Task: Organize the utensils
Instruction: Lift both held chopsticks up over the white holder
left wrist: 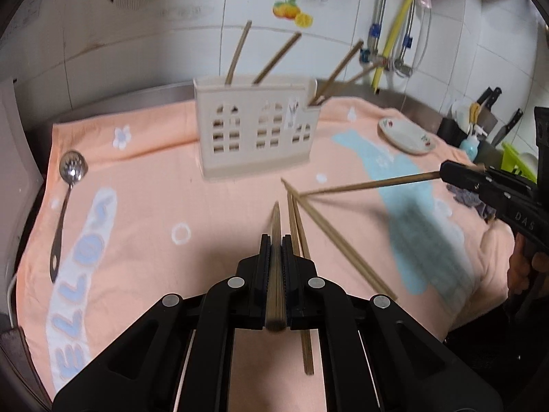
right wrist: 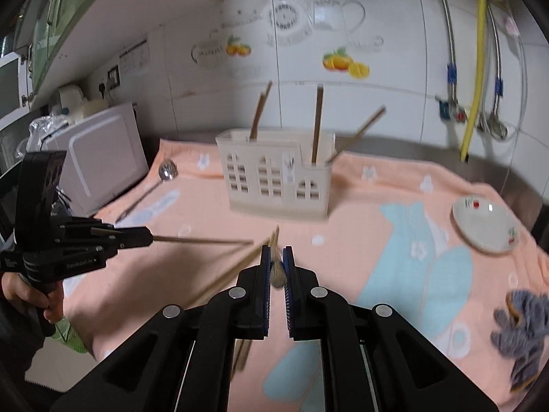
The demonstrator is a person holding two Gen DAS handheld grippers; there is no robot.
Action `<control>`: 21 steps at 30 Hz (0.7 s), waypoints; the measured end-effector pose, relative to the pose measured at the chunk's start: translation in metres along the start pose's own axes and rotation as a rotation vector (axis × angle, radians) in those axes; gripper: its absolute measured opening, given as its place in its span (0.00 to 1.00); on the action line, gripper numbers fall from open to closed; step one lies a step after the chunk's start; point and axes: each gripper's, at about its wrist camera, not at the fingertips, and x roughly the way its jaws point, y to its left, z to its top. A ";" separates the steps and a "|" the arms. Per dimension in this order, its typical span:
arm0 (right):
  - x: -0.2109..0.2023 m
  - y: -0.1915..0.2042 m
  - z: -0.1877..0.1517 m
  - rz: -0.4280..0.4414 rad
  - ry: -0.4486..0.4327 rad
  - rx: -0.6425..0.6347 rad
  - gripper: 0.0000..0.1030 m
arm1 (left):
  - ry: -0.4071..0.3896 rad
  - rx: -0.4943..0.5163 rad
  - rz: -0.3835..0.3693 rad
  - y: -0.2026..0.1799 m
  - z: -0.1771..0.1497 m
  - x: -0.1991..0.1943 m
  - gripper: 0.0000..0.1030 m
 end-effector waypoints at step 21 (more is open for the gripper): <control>-0.015 -0.020 0.140 0.077 -0.100 -0.066 0.07 | -0.175 0.097 0.055 0.011 0.117 -0.030 0.05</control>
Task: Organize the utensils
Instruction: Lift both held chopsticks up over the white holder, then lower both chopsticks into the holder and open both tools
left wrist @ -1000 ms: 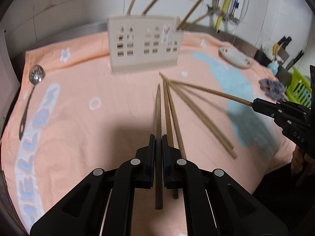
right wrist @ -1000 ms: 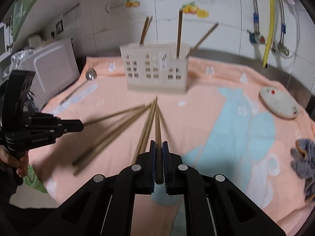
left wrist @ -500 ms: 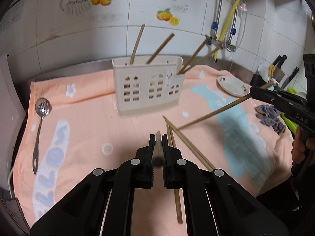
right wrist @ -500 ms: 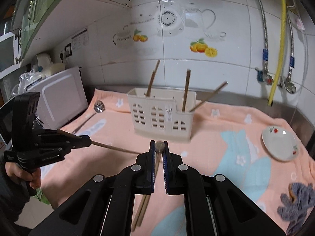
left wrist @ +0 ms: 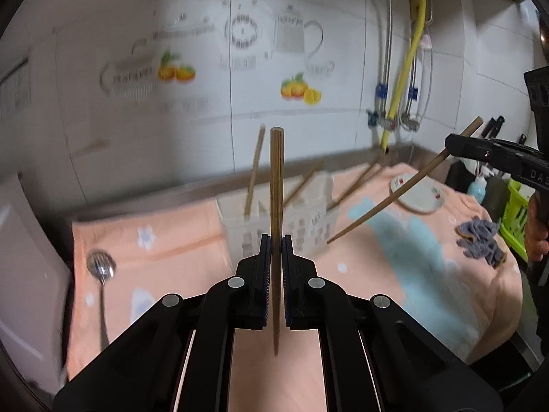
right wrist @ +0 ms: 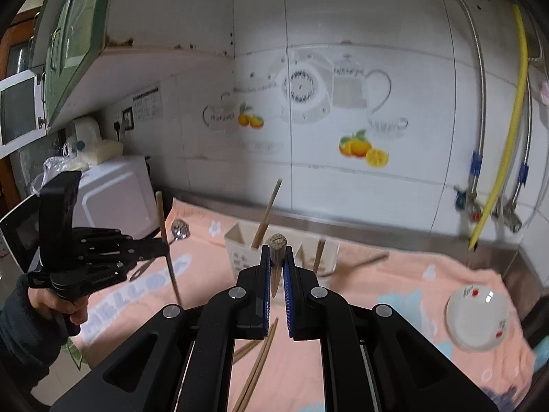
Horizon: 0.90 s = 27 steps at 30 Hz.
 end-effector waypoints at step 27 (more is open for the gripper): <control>0.049 -0.037 0.073 -0.035 -0.072 0.054 0.07 | -0.167 0.029 0.116 0.018 0.099 0.055 0.05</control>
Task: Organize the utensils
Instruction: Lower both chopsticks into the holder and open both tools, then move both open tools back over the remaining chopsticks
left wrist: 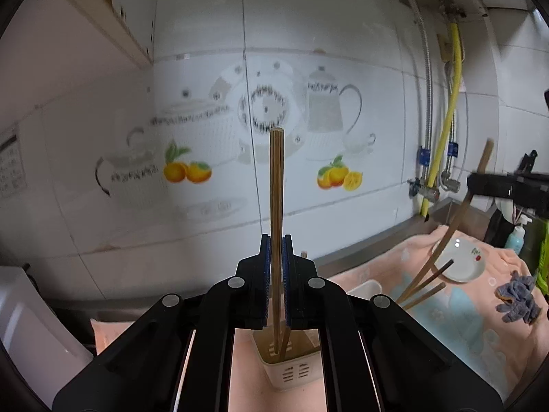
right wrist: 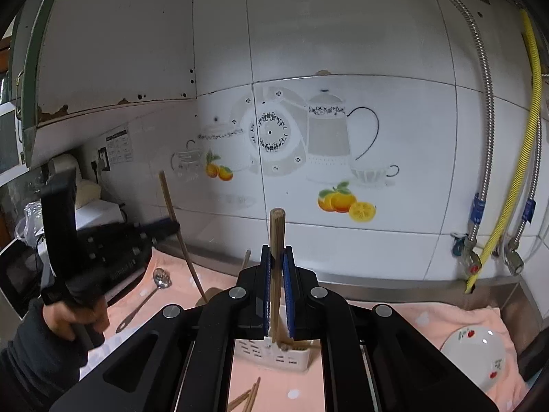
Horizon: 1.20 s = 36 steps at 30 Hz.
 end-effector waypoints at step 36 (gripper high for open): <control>0.007 0.008 -0.069 -0.036 0.099 -0.017 0.24 | 0.092 -0.046 -0.005 0.006 -0.071 -0.028 0.89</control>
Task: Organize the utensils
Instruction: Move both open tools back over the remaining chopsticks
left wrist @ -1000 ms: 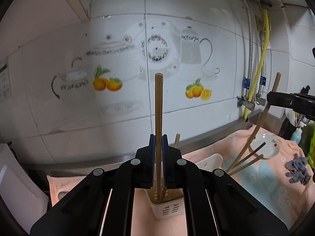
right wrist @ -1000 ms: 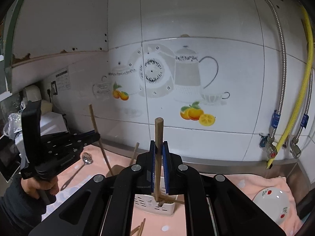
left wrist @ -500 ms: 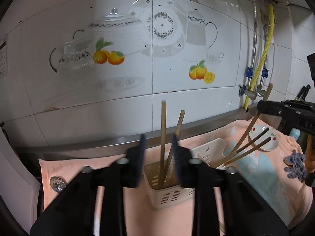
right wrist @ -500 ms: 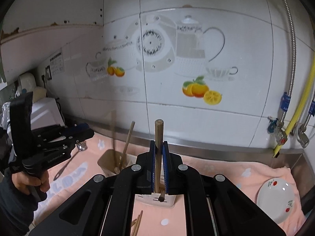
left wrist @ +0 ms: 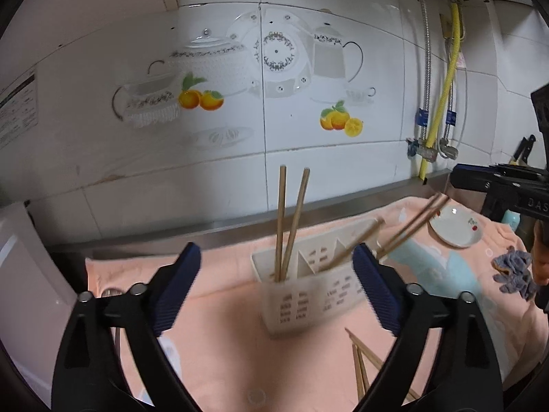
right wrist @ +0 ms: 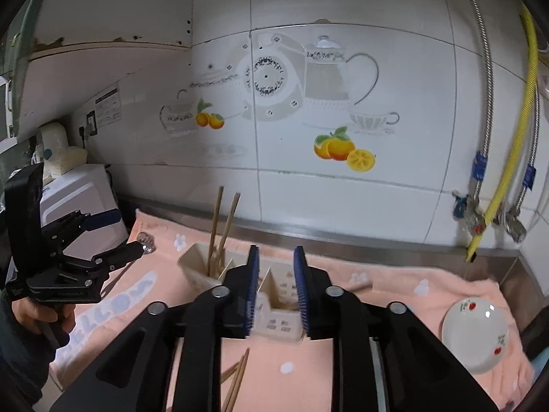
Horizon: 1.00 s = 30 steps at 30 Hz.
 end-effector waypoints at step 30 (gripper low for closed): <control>0.011 0.058 -0.227 0.018 0.337 0.132 0.21 | 0.181 -0.037 0.021 -0.019 -0.136 -0.041 0.95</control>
